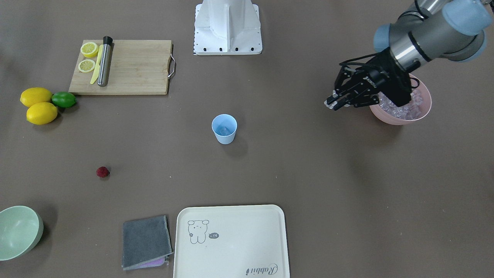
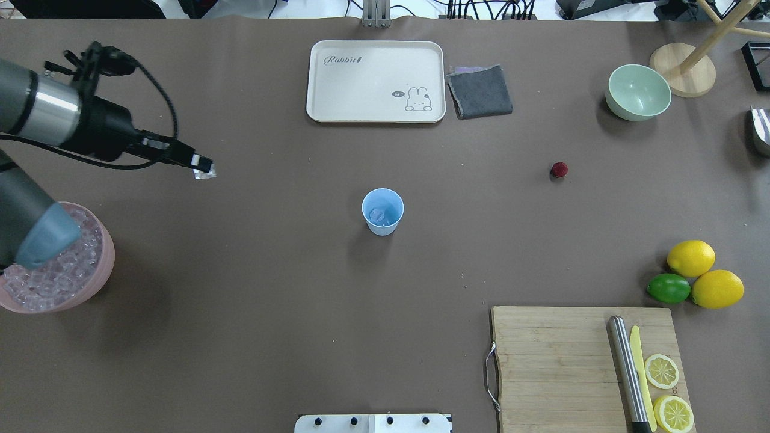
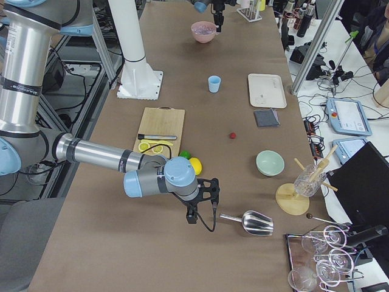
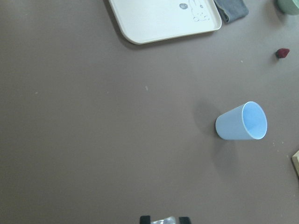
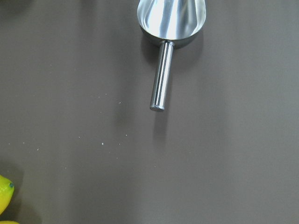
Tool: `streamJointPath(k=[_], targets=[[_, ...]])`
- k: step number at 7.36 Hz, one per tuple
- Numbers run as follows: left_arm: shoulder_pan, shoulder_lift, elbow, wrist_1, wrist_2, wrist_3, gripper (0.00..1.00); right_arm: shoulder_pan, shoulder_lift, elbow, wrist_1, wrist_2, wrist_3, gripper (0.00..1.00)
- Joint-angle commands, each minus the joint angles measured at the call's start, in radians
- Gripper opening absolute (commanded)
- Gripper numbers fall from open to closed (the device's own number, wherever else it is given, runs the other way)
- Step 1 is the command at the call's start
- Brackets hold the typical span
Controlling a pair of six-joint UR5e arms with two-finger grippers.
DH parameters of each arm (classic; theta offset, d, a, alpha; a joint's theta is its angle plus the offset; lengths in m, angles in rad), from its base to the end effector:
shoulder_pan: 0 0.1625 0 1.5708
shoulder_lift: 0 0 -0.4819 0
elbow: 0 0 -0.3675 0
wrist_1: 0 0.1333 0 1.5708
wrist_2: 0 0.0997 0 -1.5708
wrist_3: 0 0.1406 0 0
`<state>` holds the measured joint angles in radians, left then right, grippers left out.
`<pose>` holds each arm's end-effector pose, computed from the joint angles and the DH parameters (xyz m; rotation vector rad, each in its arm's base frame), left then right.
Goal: Put ice and strawberries in cup
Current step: 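Carry the ice cube with the left gripper over the light-blue cup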
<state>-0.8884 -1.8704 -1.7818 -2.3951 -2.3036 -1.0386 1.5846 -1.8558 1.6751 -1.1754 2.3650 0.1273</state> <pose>0.3402 -0.4809 0.3708 0.3558 1.3529 0.1923 0.0378 -0.3439 0.7660 0.1580 -0.8012 0.0479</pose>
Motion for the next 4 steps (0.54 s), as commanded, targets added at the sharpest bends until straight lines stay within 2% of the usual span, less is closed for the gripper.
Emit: streamJointPath(k=[1,4], targets=[[0.179,-0.091,0.004,-0.001,0.281,-0.160,0.00,-0.002,0.001,0.000,-0.001,-0.001,0.000,1.00],[0.317,-0.238,0.097,0.002,0.531,-0.332,0.00,-0.003,0.001,0.000,-0.001,-0.001,0.000,1.00]])
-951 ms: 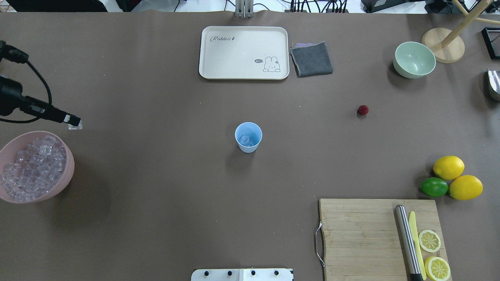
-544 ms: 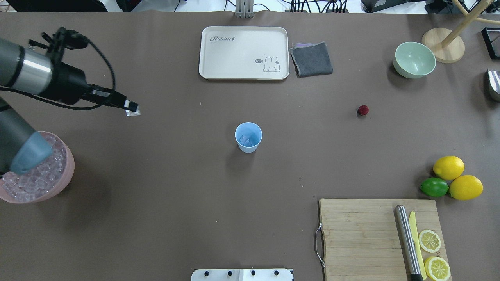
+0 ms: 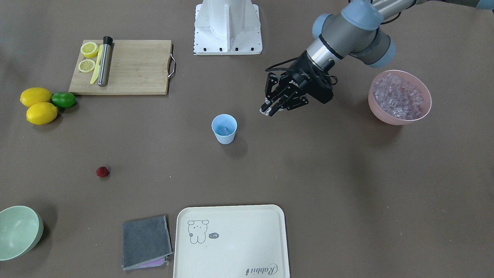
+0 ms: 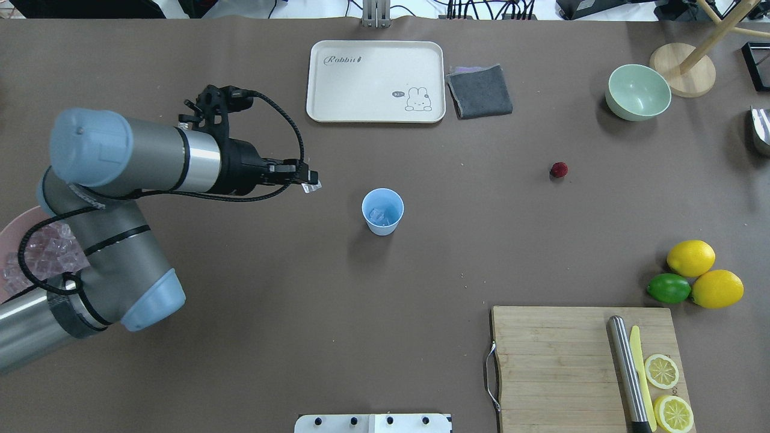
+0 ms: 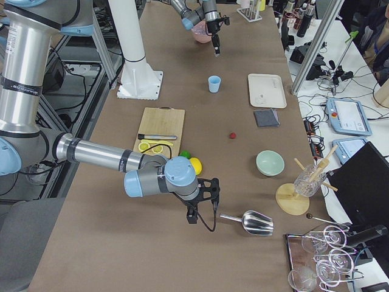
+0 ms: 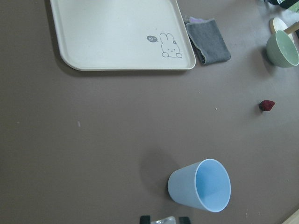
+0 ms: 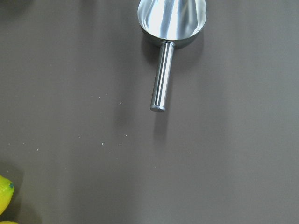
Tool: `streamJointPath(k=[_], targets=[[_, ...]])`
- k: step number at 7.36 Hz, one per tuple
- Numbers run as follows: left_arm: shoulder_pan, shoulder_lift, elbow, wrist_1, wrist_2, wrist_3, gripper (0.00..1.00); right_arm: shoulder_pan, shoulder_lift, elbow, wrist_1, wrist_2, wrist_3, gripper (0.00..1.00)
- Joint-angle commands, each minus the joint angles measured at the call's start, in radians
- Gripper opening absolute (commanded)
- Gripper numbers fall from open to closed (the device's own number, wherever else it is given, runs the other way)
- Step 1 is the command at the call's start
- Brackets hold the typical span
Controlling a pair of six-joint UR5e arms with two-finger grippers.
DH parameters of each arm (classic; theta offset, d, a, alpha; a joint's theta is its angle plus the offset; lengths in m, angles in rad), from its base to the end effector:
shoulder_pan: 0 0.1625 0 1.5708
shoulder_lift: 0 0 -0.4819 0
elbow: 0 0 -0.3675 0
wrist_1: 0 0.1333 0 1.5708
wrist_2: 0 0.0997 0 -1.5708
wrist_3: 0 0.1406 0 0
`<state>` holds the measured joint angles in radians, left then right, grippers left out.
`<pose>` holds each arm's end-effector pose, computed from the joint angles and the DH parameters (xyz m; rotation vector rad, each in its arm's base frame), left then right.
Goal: Put ice and strawberries in cup
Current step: 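Carry the ice cube with the left gripper over the light-blue cup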
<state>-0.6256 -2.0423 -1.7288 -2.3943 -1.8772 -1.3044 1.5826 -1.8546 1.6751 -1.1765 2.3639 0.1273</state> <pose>0.4824 -0.4606 0.2922 0.3947 1.4045 -0.0706 0.0372 -0.3447 0.7659 0.1574 -0.8002 0.0461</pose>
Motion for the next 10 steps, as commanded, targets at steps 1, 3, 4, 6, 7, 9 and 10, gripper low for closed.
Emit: streamJointPath(k=[1,3,4,6,7,9,10], targets=[[0.084,-0.103,0.070,0.001,0.171,-0.094,0.00,-0.001,0.000,0.000,0.000,0.001,0.000,1.00],[0.096,-0.119,0.095,0.001,0.232,-0.101,0.00,-0.001,0.000,0.000,-0.002,0.002,0.000,1.00],[0.113,-0.136,0.112,0.001,0.274,-0.101,0.00,-0.003,0.000,0.000,-0.002,0.002,0.000,1.00],[0.156,-0.168,0.140,0.001,0.358,-0.121,0.00,-0.004,0.000,-0.002,-0.003,0.002,0.000,1.00],[0.156,-0.168,0.155,0.001,0.366,-0.119,0.00,-0.004,0.000,-0.008,-0.003,0.002,0.000,1.00],[0.156,-0.165,0.195,-0.038,0.366,-0.115,0.00,-0.006,0.000,-0.009,-0.003,0.002,0.000,1.00],[0.162,-0.160,0.207,-0.061,0.366,-0.110,0.00,-0.007,0.000,-0.009,-0.003,0.002,0.000,1.00]])
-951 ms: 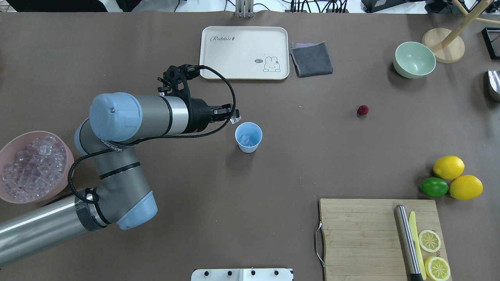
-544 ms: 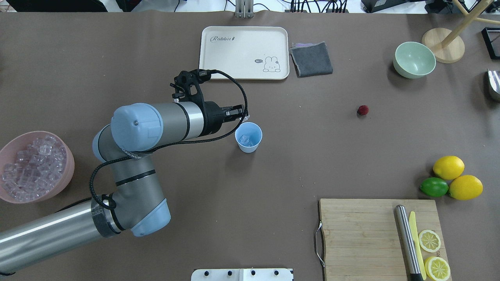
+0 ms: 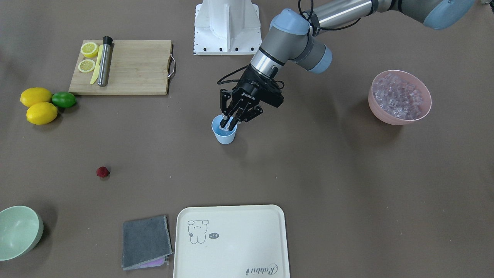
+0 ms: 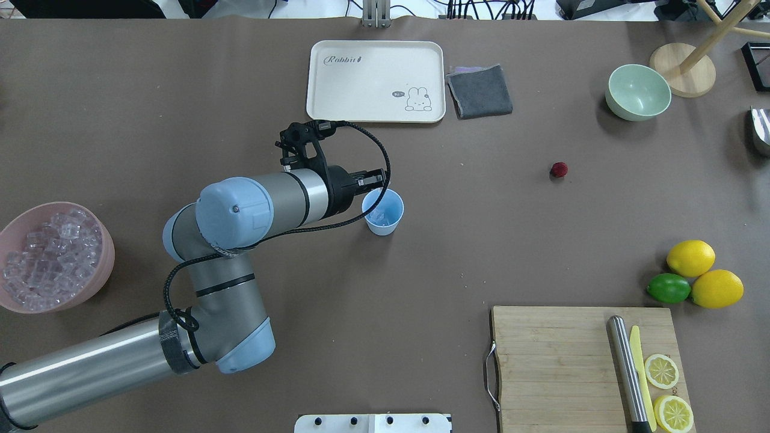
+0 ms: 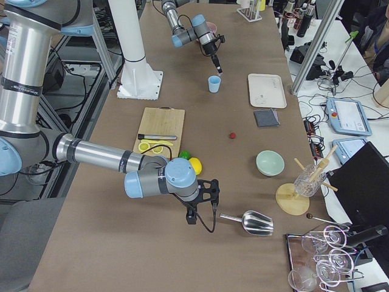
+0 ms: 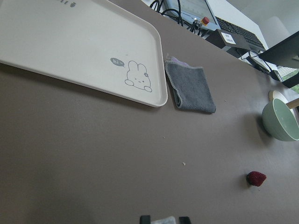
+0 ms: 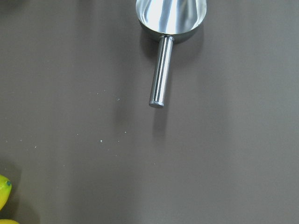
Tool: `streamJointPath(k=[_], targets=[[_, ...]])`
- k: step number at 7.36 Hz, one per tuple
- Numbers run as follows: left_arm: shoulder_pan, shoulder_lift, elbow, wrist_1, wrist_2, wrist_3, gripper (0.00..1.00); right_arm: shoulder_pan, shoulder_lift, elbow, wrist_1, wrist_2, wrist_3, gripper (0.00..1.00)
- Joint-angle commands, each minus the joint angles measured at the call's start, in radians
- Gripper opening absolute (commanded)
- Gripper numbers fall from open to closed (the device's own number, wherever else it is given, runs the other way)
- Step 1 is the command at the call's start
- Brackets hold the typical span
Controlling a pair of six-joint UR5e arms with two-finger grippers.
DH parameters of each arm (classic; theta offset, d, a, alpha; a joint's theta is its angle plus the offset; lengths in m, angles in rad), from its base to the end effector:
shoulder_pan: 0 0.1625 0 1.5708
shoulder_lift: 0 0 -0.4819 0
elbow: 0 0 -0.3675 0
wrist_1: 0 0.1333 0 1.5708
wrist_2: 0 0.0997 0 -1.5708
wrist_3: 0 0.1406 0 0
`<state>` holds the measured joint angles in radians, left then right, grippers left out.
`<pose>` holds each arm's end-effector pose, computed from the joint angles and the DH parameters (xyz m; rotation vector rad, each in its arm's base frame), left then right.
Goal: Put ice and strawberries in cup
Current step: 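Open the left gripper to drop the ice cube into the cup, then move the right gripper to the red strawberry while the left gripper withdraws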
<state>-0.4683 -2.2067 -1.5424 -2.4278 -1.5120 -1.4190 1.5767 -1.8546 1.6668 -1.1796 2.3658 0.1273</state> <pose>0.5947 -0.4595 0.2562 0.4946 1.3861 -0.3006 0.0350 -0.3434 0.7700 0.1441 -0.8023 0.0449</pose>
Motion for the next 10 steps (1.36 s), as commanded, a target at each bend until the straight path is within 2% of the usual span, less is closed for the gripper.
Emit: streamJointPath(k=[1,2,3,4,6,7,8,9,10], targets=[[0.008,0.005,0.022,-0.028,0.001,0.006,0.00,-0.001,0.000,-0.002,0.000,0.000,0.002,1.00],[0.014,0.007,0.021,-0.031,0.001,0.008,0.19,-0.001,0.000,-0.002,0.000,0.000,0.002,1.00],[0.014,0.009,0.019,-0.031,0.001,0.015,0.63,-0.001,0.000,-0.002,0.000,0.000,0.002,1.00],[0.016,0.010,0.016,-0.031,0.001,0.069,0.97,-0.001,0.000,-0.002,0.000,0.000,0.002,1.00],[0.014,0.019,-0.007,-0.027,-0.008,0.078,0.98,-0.001,0.000,-0.001,0.002,0.001,0.002,1.00],[0.007,0.085,-0.069,-0.007,-0.034,0.100,0.98,-0.001,0.000,-0.002,0.002,0.000,0.002,1.00],[-0.050,0.141,-0.153,0.104,-0.151,0.179,0.98,-0.001,0.000,-0.002,0.002,0.000,0.002,1.00],[-0.125,0.175,-0.257,0.315,-0.254,0.239,0.98,-0.001,0.000,-0.002,0.002,0.000,0.000,1.00],[-0.172,0.208,-0.362,0.508,-0.290,0.372,0.98,-0.001,0.000,-0.002,0.002,0.000,0.000,1.00]])
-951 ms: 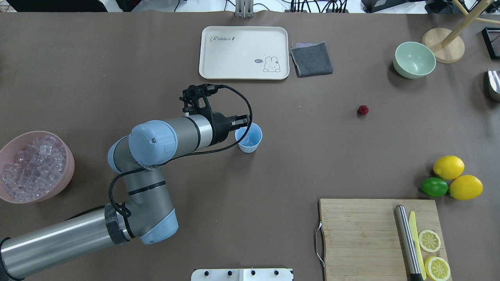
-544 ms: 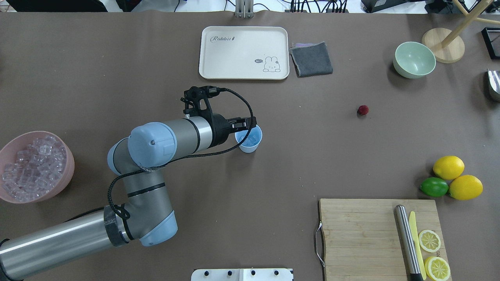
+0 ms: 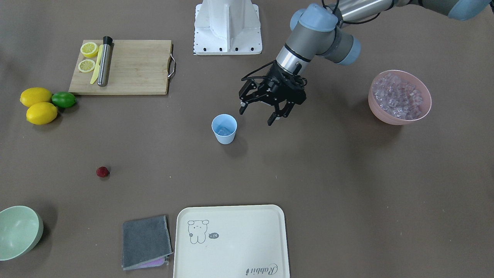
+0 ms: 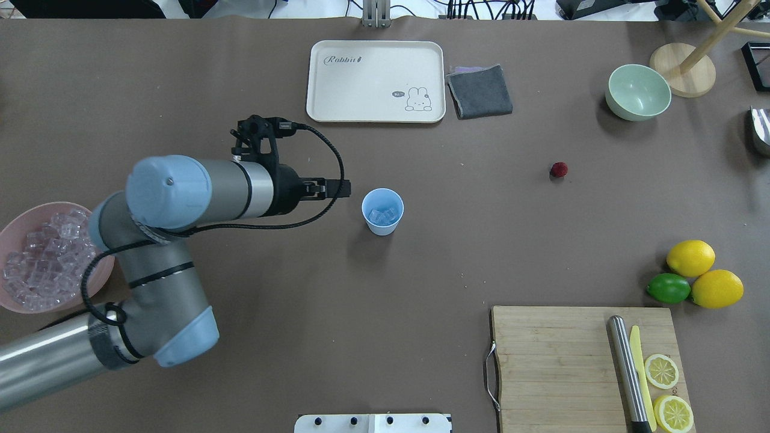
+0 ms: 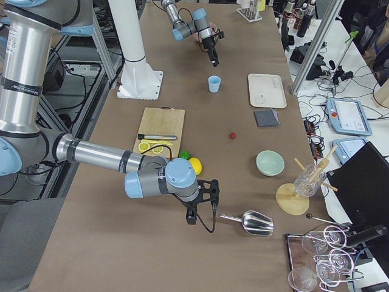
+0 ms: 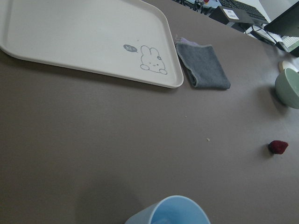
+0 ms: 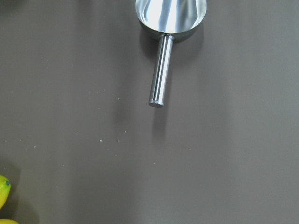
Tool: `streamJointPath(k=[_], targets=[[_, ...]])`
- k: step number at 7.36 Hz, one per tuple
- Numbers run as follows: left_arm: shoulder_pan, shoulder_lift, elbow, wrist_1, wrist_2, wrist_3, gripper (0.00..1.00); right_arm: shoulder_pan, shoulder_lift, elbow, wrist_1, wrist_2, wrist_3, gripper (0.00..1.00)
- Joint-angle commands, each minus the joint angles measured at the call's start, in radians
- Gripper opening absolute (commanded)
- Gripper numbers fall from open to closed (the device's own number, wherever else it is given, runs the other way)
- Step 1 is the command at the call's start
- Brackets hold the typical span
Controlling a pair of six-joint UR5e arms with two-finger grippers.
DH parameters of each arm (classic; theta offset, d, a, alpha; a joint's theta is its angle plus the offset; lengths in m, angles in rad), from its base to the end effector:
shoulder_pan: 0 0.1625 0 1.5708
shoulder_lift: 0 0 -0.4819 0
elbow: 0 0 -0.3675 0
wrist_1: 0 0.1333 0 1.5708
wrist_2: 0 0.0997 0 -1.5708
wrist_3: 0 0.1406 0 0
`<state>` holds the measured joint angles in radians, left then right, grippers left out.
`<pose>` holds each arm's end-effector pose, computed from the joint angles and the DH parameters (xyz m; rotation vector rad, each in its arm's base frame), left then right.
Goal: Put ice and strawberries in cup
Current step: 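Move the right gripper to the red strawberry while the left gripper withdraws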
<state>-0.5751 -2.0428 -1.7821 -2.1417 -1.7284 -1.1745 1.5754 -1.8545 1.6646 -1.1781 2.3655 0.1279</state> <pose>0.4993 -0.4562 0.3082 0.4635 1.1700 -0.0557 0.0345 -0.3433 0.7709 0.1428 -0.8021 0.0445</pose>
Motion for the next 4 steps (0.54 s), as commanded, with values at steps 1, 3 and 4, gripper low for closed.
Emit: streamJointPath(k=[1,3,4], targets=[[-0.090,0.105,-0.220,0.353,-0.077,0.239,0.99,0.000,0.000,0.000,0.002,-0.002,-0.001,1.00],[-0.310,0.290,-0.278,0.385,-0.272,0.518,0.99,0.000,0.001,0.007,0.002,-0.003,0.001,1.00],[-0.453,0.378,-0.261,0.387,-0.387,0.752,0.99,0.000,0.012,0.014,0.002,-0.003,0.030,1.00]])
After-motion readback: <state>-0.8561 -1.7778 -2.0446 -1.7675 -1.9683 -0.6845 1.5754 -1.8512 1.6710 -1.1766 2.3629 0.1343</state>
